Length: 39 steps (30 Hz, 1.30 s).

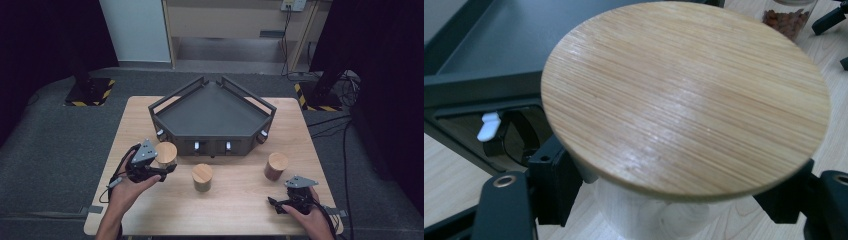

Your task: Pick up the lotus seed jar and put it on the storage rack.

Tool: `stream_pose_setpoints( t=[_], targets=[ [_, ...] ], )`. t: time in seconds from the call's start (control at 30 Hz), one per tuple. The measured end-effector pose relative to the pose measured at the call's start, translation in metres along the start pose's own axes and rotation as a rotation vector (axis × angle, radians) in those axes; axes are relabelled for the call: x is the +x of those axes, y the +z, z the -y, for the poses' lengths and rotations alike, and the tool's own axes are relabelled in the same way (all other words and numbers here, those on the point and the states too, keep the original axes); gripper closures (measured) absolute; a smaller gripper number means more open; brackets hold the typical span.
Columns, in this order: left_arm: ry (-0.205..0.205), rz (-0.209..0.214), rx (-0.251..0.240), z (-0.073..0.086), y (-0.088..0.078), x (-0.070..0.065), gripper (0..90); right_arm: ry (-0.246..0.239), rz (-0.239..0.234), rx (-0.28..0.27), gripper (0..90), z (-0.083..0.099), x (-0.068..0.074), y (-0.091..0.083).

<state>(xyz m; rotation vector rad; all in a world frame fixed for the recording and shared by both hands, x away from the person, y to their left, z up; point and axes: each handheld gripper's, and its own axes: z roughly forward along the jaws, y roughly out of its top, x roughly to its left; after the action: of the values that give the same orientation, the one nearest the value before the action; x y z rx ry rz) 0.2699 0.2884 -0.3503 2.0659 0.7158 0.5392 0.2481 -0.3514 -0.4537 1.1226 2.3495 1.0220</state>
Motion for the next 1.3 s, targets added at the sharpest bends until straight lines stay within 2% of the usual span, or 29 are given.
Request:
stream_pose_setpoints(
  t=[0.3, 0.6, 1.3],
  targets=[
    [0.009, -0.009, 0.008, -0.018, -0.002, 0.003, 24.4, 0.000, 0.000, 0.000, 1.4, 0.000, 0.000, 0.000],
    [0.036, -0.004, 0.020, -0.038, -0.004, 0.003, 24.4, -0.002, 0.000, 0.000, 1.4, 0.000, 0.000, 0.000],
    [0.051, -0.031, 0.013, -0.074, -0.005, 0.011, 24.4, -0.001, 0.000, 0.000, 1.4, 0.000, 0.000, 0.000]
  ],
)
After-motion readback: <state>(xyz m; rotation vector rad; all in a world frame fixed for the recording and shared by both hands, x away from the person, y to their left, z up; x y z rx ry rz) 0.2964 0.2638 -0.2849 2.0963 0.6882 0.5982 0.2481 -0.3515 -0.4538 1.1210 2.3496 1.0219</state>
